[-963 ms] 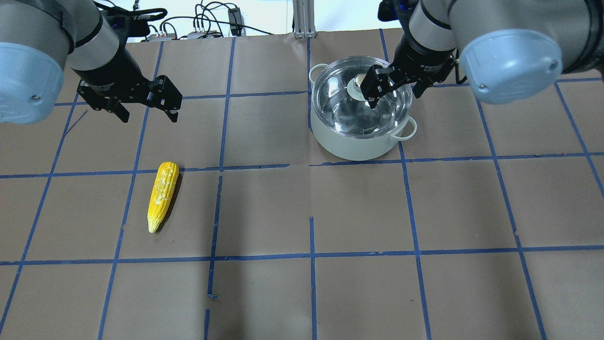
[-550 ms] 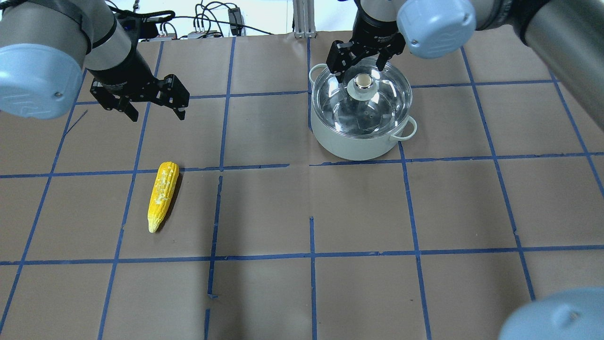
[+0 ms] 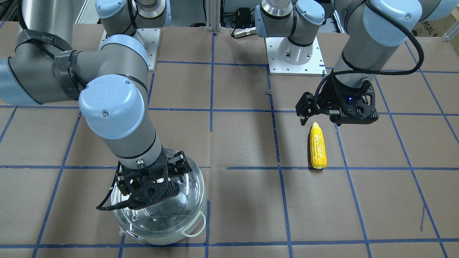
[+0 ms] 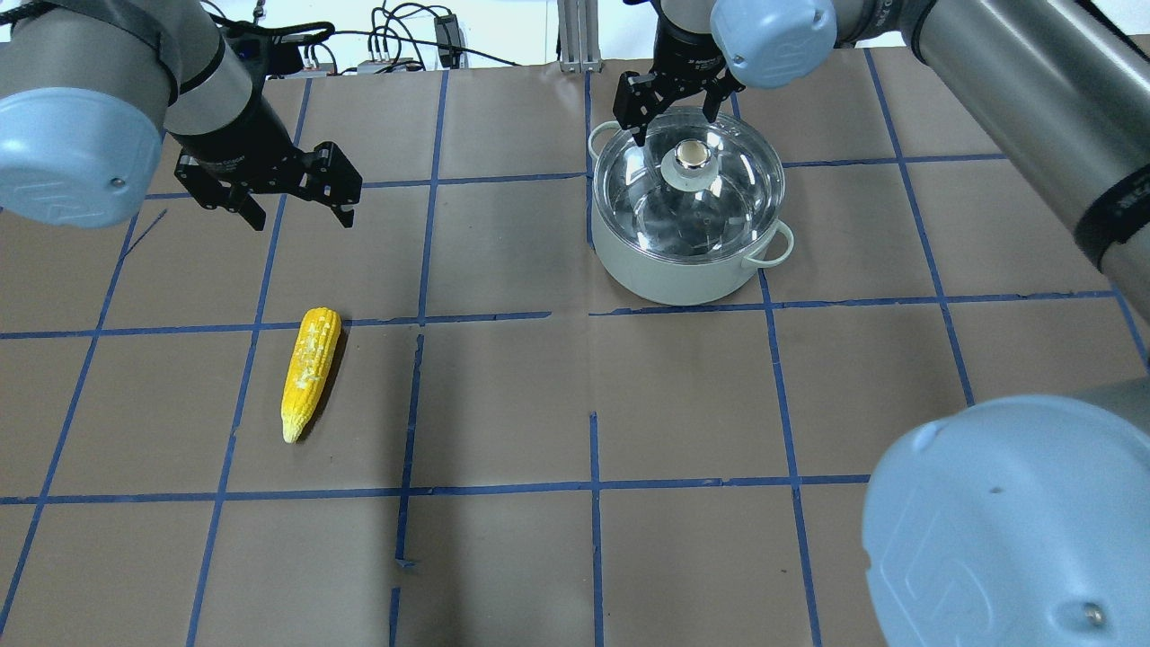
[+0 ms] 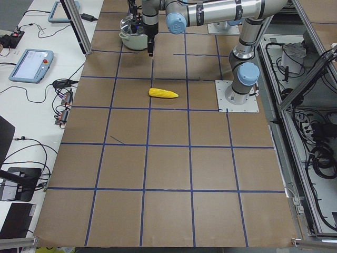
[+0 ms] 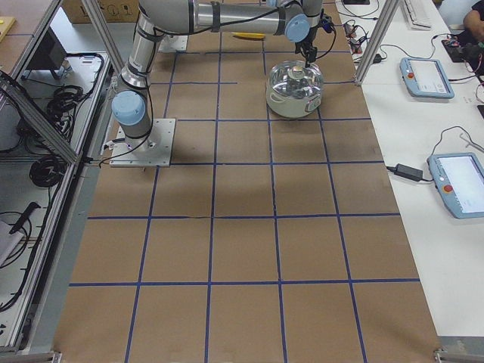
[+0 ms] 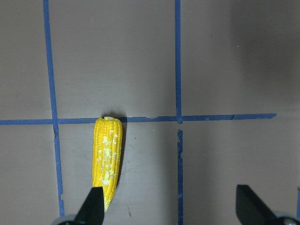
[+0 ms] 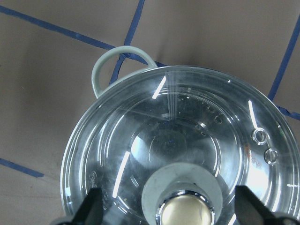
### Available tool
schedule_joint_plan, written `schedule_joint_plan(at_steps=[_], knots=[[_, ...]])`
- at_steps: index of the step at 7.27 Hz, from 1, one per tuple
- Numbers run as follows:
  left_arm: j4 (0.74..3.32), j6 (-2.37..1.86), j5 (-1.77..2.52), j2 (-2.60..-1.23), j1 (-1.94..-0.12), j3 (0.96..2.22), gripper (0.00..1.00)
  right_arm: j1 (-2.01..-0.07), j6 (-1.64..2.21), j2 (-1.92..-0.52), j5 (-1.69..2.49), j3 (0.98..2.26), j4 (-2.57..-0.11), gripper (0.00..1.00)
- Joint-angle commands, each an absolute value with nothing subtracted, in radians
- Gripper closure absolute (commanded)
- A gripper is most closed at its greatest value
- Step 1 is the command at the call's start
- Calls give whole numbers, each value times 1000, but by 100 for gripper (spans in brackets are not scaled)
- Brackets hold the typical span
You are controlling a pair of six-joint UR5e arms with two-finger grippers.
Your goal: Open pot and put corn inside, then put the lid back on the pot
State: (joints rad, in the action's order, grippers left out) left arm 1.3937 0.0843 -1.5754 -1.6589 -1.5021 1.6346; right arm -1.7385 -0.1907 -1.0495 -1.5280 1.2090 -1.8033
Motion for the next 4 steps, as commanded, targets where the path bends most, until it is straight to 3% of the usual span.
schedule_joint_plan(at_steps=[1,4], knots=[[1393,87,-1574,-1658,-1502,1640,0,-1733,-193,-1049,-1531,1224,-1786,0],[1393,87,-1574,-1674,-1503,1644,0,-1735,-190,-1055,-1560,1285,-1790,5]])
